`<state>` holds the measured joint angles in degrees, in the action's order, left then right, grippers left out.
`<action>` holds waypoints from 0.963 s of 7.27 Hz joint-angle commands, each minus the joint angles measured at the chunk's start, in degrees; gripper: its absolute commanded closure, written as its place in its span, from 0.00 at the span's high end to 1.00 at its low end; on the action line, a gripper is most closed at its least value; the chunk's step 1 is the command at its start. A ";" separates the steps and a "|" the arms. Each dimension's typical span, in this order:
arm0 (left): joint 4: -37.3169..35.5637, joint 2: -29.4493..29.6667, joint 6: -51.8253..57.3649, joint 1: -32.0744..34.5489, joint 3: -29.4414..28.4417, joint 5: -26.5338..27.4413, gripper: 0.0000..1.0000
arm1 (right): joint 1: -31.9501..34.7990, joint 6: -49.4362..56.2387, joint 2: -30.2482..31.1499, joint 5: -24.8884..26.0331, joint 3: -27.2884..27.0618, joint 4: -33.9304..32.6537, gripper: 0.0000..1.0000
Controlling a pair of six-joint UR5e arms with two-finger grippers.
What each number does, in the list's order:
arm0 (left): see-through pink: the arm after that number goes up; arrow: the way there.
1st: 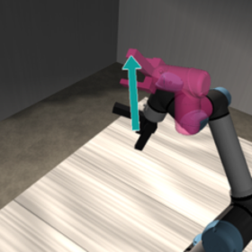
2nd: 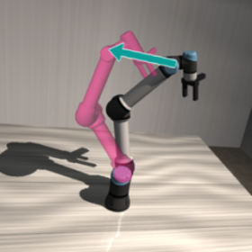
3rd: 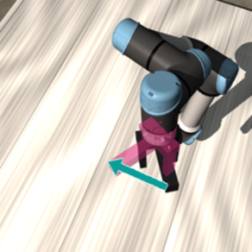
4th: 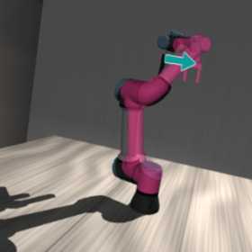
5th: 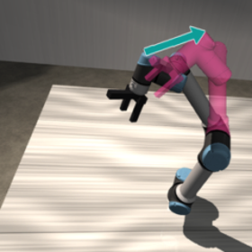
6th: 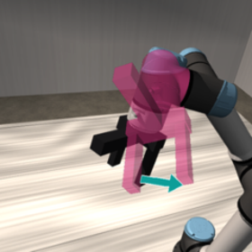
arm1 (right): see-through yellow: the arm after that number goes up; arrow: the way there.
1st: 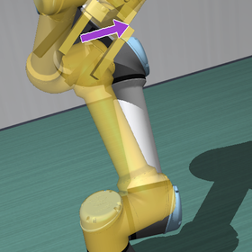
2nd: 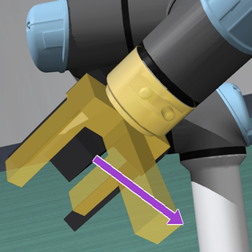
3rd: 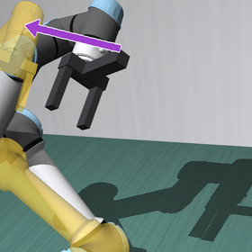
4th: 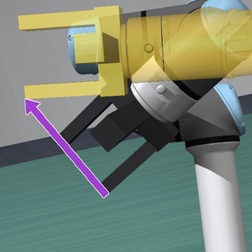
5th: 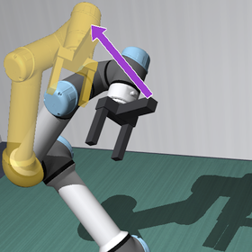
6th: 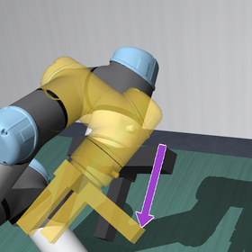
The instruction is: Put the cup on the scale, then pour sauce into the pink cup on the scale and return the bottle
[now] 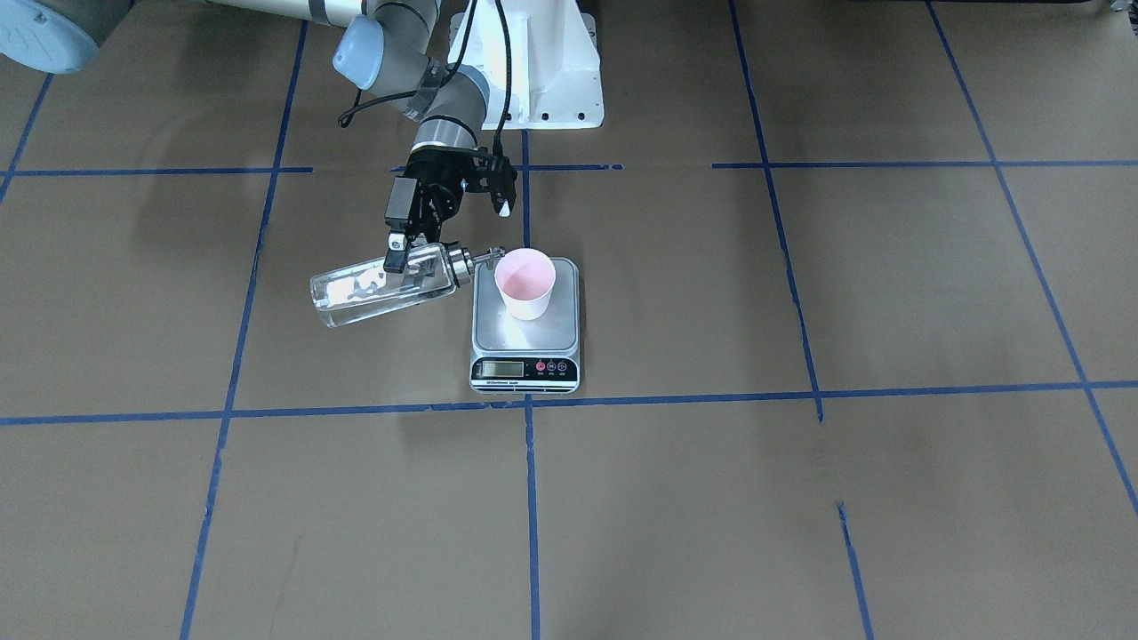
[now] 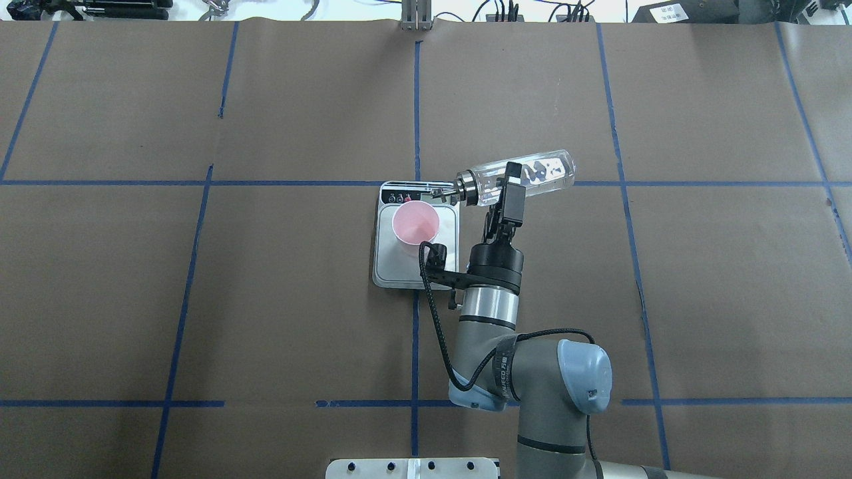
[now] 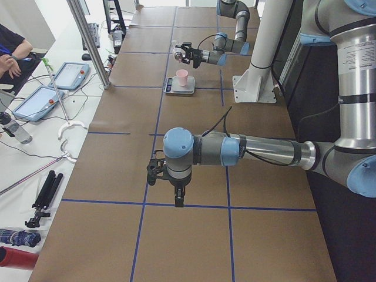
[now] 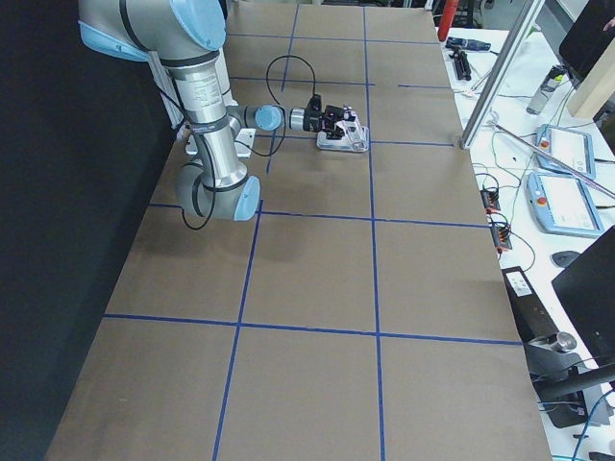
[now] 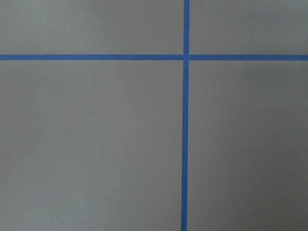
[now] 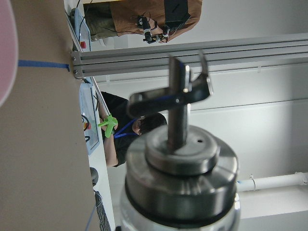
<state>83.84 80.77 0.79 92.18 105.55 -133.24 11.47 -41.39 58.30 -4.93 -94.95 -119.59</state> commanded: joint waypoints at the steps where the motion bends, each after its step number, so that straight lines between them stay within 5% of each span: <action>1: -0.17 0.17 0.00 -0.07 0.01 0.00 1.00 | 0.04 0.26 0.58 1.06 0.28 -0.03 0.00; 7: -0.26 0.26 0.00 0.02 0.01 0.00 1.00 | 0.22 0.61 0.67 2.29 0.55 -0.03 0.00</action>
<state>83.61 81.04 0.83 92.19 105.61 -133.24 11.66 -40.79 58.91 -2.74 -94.40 -119.62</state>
